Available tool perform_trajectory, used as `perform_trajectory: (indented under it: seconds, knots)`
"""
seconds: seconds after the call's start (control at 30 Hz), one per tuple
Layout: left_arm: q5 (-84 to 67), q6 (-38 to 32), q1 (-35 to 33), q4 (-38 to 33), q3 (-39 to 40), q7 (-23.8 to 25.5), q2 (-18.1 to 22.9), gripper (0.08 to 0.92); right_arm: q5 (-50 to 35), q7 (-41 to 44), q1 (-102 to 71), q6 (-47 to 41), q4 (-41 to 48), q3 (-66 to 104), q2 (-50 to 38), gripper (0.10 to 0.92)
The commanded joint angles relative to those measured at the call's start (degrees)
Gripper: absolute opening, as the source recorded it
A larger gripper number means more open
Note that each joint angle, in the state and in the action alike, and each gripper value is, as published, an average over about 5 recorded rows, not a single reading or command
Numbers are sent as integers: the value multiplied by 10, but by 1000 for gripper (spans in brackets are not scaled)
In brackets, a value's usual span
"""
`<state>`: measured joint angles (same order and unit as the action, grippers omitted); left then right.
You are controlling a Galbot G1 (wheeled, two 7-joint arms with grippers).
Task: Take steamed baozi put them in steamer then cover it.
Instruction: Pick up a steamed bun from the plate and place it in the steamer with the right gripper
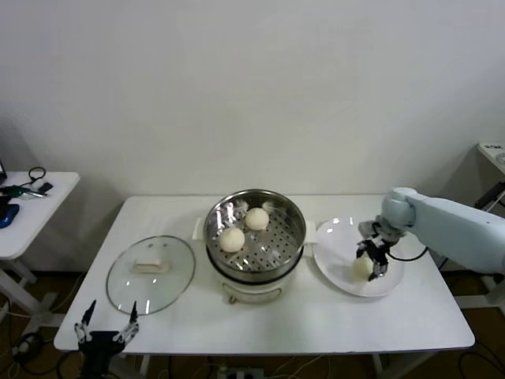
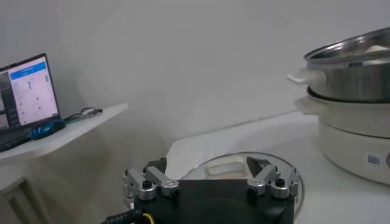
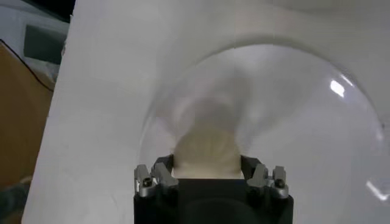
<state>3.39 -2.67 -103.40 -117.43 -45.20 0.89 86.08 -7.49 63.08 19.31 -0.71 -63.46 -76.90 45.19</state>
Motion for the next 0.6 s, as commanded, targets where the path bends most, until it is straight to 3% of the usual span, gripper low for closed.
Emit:
perform_trajectory:
  seconds: [0.03, 0.3, 0.6]
  knots:
    - [6, 1, 0, -3, 4, 0, 0, 823, 29, 10, 160, 124, -51, -68, 20, 712]
    - [14, 0, -9, -12, 7, 1, -3, 823, 108, 11, 268, 263, -91, -85, 65, 715]
    - [18, 1, -19, -21, 9, 1, -5, 823, 109, 8, 312, 311, -155, -80, 132, 717]
